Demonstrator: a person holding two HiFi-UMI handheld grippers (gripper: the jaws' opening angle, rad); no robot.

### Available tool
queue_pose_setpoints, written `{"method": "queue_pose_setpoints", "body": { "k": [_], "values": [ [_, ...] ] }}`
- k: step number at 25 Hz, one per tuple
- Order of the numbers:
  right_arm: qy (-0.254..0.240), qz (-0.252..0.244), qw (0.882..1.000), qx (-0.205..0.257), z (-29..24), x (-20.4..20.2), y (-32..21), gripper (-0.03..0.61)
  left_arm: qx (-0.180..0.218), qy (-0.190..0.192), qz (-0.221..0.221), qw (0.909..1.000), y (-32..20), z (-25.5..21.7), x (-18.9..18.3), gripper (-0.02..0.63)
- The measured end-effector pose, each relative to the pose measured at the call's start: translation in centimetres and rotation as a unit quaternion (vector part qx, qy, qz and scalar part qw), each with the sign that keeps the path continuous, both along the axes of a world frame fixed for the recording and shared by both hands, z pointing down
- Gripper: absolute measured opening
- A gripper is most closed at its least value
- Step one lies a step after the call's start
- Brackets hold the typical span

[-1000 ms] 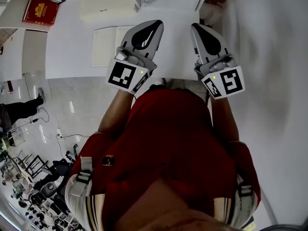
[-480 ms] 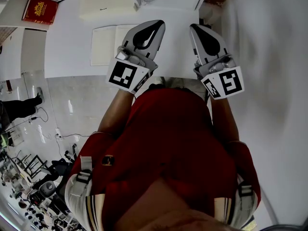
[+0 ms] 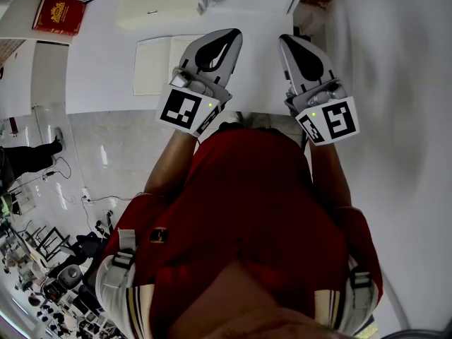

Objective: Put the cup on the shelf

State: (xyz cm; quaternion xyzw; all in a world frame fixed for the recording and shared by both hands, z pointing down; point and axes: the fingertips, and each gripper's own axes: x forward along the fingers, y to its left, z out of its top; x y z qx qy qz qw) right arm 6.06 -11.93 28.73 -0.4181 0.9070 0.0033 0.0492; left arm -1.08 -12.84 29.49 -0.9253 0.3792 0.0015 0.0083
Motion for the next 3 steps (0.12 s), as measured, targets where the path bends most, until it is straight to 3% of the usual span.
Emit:
{"method": "queue_pose_setpoints", "body": {
  "k": [3],
  "values": [
    [0.001, 0.0, 1.0, -0.001, -0.11, -0.26, 0.06, -0.003, 0.007, 0.005, -0.001, 1.0, -0.04, -0.45, -0.25, 0.006]
  ]
}}
